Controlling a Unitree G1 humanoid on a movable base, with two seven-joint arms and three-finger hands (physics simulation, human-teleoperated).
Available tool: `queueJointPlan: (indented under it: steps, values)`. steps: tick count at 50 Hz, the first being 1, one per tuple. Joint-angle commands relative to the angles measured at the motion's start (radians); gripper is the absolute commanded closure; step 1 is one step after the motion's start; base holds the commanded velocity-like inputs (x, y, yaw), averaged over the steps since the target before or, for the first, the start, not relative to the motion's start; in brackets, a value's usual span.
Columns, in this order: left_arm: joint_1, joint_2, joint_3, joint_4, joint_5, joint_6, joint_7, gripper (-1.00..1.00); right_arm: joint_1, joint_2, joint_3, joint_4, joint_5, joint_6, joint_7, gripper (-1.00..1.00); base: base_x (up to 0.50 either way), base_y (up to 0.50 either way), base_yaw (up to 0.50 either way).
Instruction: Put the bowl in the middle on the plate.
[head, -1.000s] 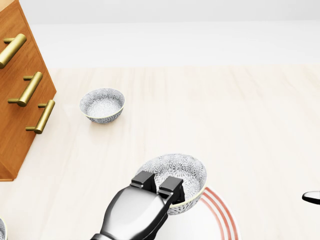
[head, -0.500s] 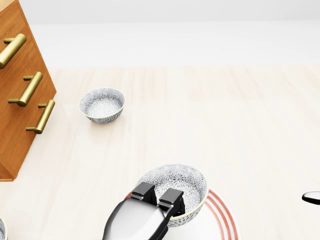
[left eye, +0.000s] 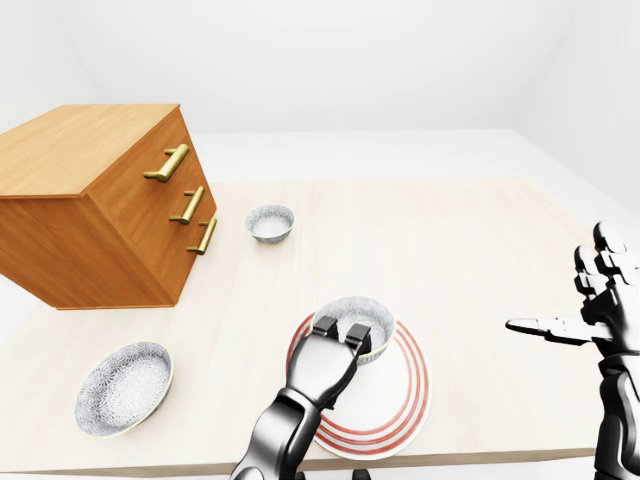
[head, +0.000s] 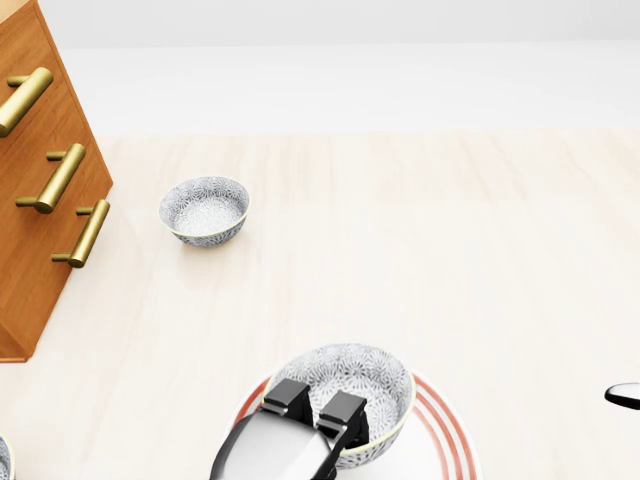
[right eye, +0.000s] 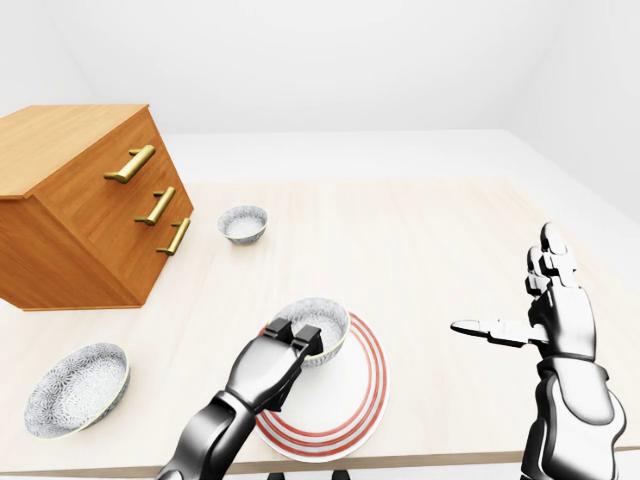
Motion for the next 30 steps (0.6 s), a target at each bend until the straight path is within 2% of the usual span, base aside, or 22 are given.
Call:
queueJointPlan:
  steps: [1,17,30]
  values:
    - [-0.003,0.001,0.000,0.001,0.012,-0.004,0.022,1.00,-0.001,0.001,-0.001,-0.003,-0.001,0.000,0.001,-1.00,0.00,0.00,0.00]
    - [0.013,0.012,-0.031,0.084,0.033,-0.007,0.080,1.00,-0.002,-0.001,0.001,0.012,0.000,0.000,0.000,-1.00,0.00,0.00,0.00]
    - [0.015,0.016,-0.032,0.102,0.031,-0.006,0.089,1.00,-0.002,-0.001,0.001,0.005,-0.001,0.000,0.000,-1.00,0.00,0.00,0.00]
